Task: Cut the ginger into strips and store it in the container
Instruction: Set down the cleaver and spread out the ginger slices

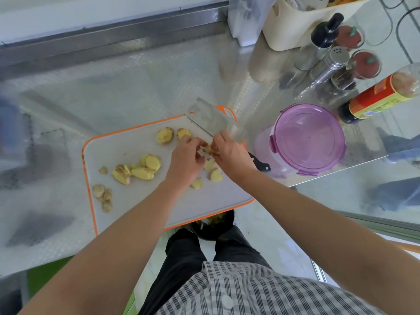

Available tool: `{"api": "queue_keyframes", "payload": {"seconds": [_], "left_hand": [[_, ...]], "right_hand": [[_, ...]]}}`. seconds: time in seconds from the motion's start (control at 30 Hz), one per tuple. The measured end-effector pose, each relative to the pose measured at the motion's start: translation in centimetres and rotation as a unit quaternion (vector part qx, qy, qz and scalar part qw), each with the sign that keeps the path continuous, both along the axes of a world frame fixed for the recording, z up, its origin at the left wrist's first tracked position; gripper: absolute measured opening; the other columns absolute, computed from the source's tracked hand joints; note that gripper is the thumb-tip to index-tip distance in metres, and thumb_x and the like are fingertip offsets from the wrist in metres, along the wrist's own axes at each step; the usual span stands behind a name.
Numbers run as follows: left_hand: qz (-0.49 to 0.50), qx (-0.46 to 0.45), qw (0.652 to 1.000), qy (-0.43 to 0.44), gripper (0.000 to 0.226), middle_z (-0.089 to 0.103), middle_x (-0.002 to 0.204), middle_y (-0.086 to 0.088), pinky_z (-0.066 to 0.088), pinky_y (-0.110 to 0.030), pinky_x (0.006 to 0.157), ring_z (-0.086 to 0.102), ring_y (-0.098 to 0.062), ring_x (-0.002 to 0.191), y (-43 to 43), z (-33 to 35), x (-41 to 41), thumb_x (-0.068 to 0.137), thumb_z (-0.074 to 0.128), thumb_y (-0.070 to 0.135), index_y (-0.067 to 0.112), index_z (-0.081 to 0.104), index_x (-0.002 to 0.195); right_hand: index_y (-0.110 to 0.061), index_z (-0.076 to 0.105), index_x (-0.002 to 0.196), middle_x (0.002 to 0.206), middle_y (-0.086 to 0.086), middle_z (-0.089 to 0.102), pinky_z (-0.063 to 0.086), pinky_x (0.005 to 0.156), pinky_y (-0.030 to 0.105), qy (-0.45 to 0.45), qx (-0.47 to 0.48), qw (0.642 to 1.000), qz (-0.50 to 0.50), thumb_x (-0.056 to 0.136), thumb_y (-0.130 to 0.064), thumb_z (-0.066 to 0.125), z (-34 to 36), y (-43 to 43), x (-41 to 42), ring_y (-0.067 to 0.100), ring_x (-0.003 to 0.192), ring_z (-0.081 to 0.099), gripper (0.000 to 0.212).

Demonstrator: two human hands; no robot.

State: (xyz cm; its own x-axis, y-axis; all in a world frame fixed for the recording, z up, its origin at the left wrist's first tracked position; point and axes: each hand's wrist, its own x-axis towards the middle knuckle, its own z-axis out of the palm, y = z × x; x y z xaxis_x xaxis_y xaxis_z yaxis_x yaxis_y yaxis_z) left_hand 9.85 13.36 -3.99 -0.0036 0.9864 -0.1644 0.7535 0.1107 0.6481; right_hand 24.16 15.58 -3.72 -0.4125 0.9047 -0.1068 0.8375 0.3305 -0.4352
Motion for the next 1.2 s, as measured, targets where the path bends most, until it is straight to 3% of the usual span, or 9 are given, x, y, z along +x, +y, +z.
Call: {"api": "queue_keyframes", "payload": {"seconds": [0.1, 0.27, 0.4, 0.53, 0.83, 0.93, 1.1, 1.2], "left_hand": [[-0.001, -0.011, 1.000, 0.013, 0.029, 0.051, 0.087, 0.006, 0.036, -0.019, 0.070, 0.054, -0.014, 0.074, -0.8, -0.4, 0.1, 0.079, 0.066, 0.004, 0.014, 0.066, 0.106], [0.015, -0.020, 1.000, -0.003, 0.041, 0.058, 0.089, 0.002, 0.041, -0.022, 0.074, 0.057, -0.016, 0.079, -1.2, -0.7, -0.2, 0.077, 0.066, 0.002, 0.012, 0.062, 0.116], [0.008, -0.025, 1.000, 0.004, 0.045, 0.062, 0.101, -0.008, 0.044, -0.028, 0.082, 0.060, -0.023, 0.089, -1.0, -0.8, 0.0, 0.079, 0.066, 0.005, 0.010, 0.061, 0.123], [-0.001, -0.037, 0.999, 0.008, 0.044, 0.062, 0.104, -0.007, 0.041, -0.026, 0.082, 0.060, -0.023, 0.092, -1.1, -0.7, 0.1, 0.078, 0.067, 0.005, 0.012, 0.062, 0.121], [0.012, -0.044, 0.999, -0.012, 0.042, 0.063, 0.105, -0.008, 0.037, -0.021, 0.081, 0.059, -0.024, 0.095, -0.9, -0.2, 0.0, 0.079, 0.066, 0.008, 0.010, 0.064, 0.120], [0.013, -0.049, 0.999, -0.017, 0.041, 0.063, 0.105, -0.007, 0.038, -0.019, 0.079, 0.059, -0.022, 0.094, -1.0, -0.2, -0.1, 0.079, 0.062, 0.005, 0.011, 0.065, 0.119], [0.004, -0.026, 1.000, -0.005, 0.036, 0.062, 0.096, -0.003, 0.046, -0.029, 0.079, 0.058, -0.019, 0.082, -1.1, -0.1, -0.5, 0.082, 0.062, 0.006, 0.012, 0.065, 0.118], [0.013, 0.037, 0.998, 0.048, 0.029, 0.058, 0.095, -0.005, 0.048, -0.036, 0.074, 0.056, -0.021, 0.081, -1.1, 0.1, -1.1, 0.082, 0.063, 0.006, 0.011, 0.065, 0.110]], "right_hand": [[-0.003, 0.052, 0.091, 0.093, 0.013, 0.051, 0.041, 0.045, 0.040, 0.008, -0.038, 0.999, -0.001, 0.072, 0.008, 0.068, -0.6, -0.7, 0.0, 0.037, 0.055, 0.054, 0.027], [-0.007, 0.053, 0.099, 0.101, 0.010, 0.049, 0.049, 0.067, 0.047, 0.062, -0.107, 0.992, -0.015, 0.073, 0.003, 0.062, -0.3, -0.7, 1.2, 0.031, 0.073, 0.058, 0.029], [-0.006, 0.052, 0.121, 0.110, 0.012, 0.051, 0.049, 0.075, 0.045, 0.049, -0.120, 0.991, -0.031, 0.078, -0.001, 0.063, -0.5, -0.5, 1.2, 0.031, 0.081, 0.060, 0.045], [-0.003, 0.057, 0.109, 0.107, 0.012, 0.050, 0.050, 0.074, 0.047, 0.051, -0.135, 0.989, -0.031, 0.076, -0.011, 0.074, -0.9, -0.7, 0.6, 0.033, 0.084, 0.060, 0.037], [-0.004, 0.058, 0.103, 0.103, 0.012, 0.053, 0.047, 0.075, 0.044, 0.058, -0.116, 0.990, -0.062, 0.075, -0.016, 0.077, -0.8, -0.4, 0.3, 0.033, 0.082, 0.059, 0.036], [-0.007, 0.056, 0.113, 0.109, 0.011, 0.050, 0.047, 0.074, 0.041, 0.020, -0.113, 0.992, -0.051, 0.078, -0.019, 0.074, -0.6, -0.1, -0.2, 0.033, 0.083, 0.059, 0.041], [-0.008, 0.058, 0.113, 0.111, 0.009, 0.047, 0.043, 0.068, 0.034, -0.009, -0.109, 0.994, -0.025, 0.082, -0.020, 0.070, -0.4, -0.4, -0.4, 0.032, 0.083, 0.060, 0.035], [-0.007, 0.056, 0.112, 0.113, 0.009, 0.047, 0.043, 0.068, 0.034, -0.038, -0.116, 0.993, -0.006, 0.082, -0.021, 0.069, 0.2, 0.1, -0.7, 0.032, 0.082, 0.057, 0.035]]}}
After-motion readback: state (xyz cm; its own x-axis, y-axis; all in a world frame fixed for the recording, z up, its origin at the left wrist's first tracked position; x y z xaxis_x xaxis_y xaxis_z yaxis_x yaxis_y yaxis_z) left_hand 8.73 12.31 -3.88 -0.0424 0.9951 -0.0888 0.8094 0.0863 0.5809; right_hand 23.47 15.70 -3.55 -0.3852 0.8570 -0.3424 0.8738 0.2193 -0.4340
